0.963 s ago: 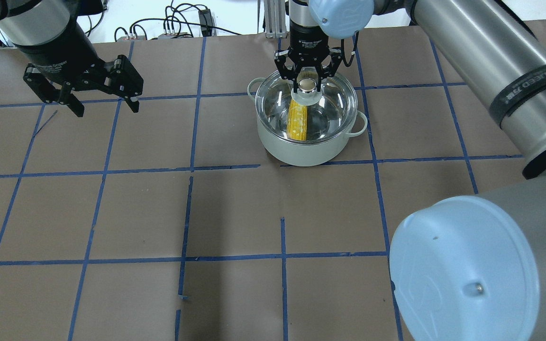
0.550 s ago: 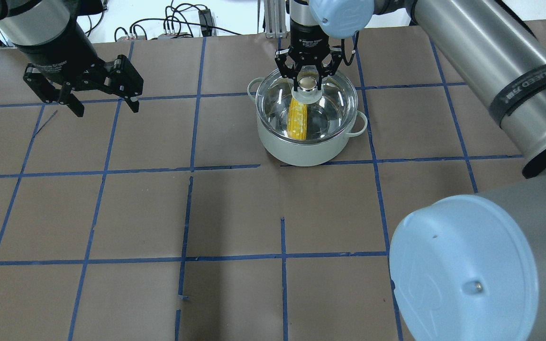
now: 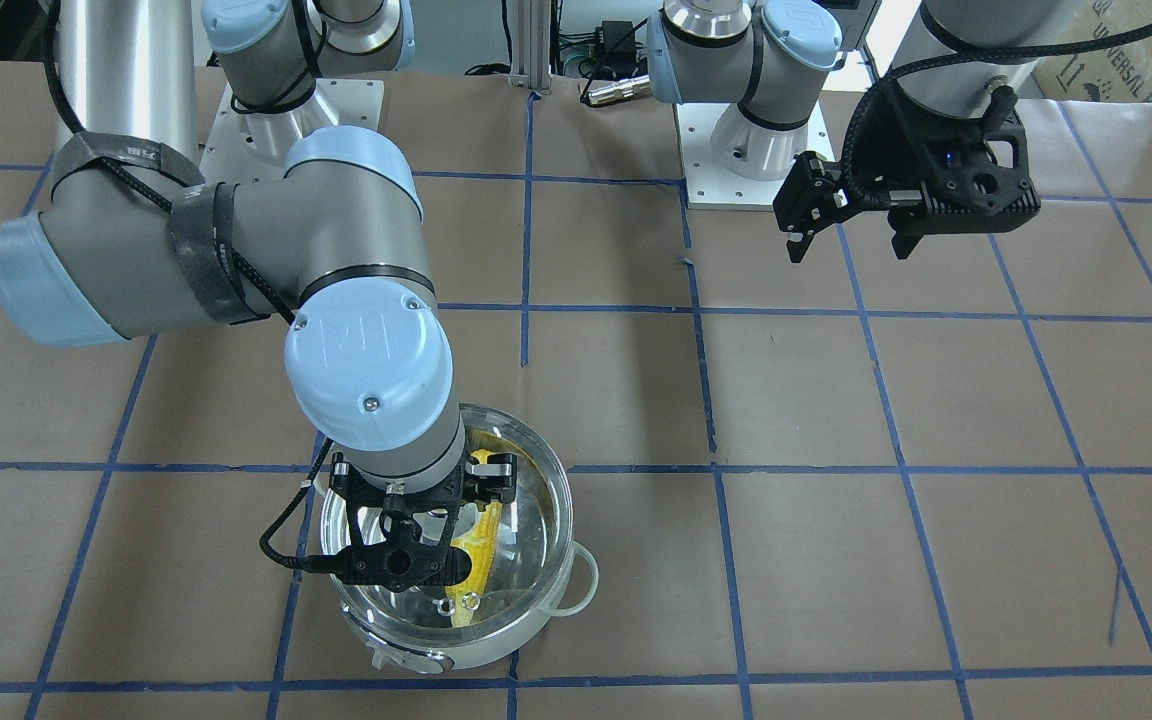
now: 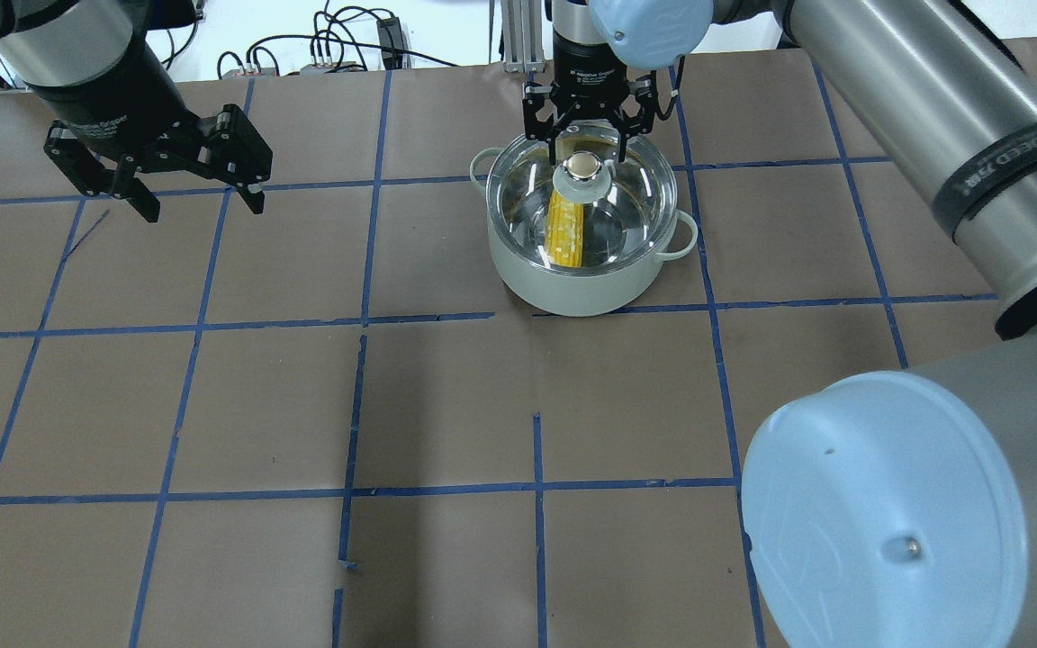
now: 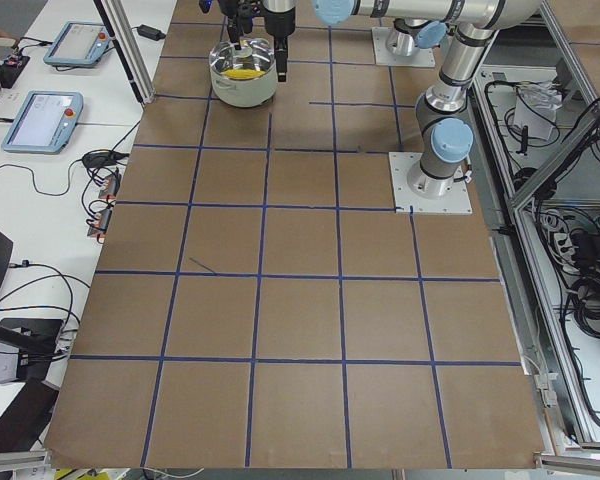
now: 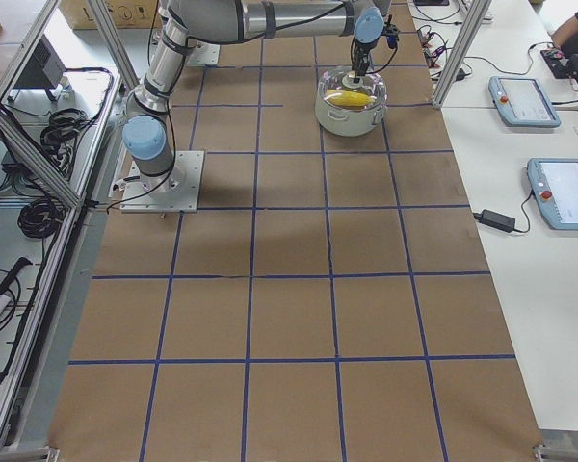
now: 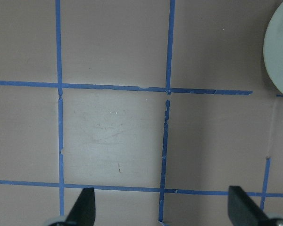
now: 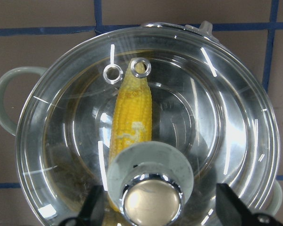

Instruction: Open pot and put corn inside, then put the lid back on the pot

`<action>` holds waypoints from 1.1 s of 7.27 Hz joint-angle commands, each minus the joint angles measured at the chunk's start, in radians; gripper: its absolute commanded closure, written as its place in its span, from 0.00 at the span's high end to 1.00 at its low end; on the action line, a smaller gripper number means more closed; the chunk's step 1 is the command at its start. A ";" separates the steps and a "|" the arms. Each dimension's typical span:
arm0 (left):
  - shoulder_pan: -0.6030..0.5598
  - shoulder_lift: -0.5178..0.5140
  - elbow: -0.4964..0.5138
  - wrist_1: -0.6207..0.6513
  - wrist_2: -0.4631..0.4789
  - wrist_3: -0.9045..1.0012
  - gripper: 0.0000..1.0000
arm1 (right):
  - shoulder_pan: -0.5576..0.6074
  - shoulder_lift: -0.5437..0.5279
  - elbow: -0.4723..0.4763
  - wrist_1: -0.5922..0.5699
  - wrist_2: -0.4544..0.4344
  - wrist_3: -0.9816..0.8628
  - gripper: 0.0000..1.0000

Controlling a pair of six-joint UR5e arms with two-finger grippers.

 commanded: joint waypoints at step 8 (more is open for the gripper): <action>0.002 -0.015 0.006 0.025 0.009 -0.003 1.00 | -0.212 -0.388 0.301 0.017 -0.012 -0.133 1.00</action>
